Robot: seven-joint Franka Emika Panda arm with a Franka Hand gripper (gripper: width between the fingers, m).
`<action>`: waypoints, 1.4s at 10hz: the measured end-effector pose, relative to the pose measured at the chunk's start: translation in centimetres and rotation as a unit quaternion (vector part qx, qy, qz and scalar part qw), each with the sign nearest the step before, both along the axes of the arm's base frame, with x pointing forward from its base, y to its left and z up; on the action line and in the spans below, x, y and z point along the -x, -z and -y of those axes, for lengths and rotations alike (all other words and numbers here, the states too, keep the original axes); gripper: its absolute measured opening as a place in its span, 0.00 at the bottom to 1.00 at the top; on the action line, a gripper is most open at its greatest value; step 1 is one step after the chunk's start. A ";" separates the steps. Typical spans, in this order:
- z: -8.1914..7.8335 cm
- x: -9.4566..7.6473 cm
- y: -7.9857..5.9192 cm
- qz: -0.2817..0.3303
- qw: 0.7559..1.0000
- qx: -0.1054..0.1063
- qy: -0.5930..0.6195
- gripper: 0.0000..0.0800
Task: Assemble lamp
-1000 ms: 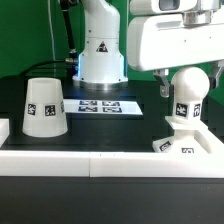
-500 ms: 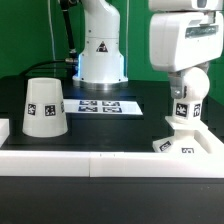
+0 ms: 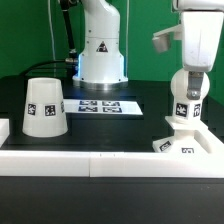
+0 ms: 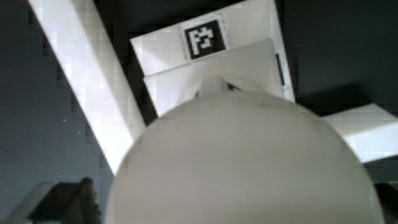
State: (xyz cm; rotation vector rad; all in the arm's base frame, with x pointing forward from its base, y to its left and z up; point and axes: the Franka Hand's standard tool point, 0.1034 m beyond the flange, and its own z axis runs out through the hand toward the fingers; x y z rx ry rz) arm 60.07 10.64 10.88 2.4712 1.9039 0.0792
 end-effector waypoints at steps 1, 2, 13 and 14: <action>0.1 0.0 0.0 0.000 1.000 0.000 0.002 0.87; 0.1 0.0 0.0 0.000 1.000 0.000 0.004 0.73; 1.1 -0.4 -0.1 -0.005 0.911 -0.029 0.411 0.72; 1.1 -0.4 -0.1 -0.005 0.901 -0.030 0.432 0.72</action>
Offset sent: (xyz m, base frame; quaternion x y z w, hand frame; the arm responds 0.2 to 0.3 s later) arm 0.0000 0.0000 0.0000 0.0000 0.0000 0.0000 1.0000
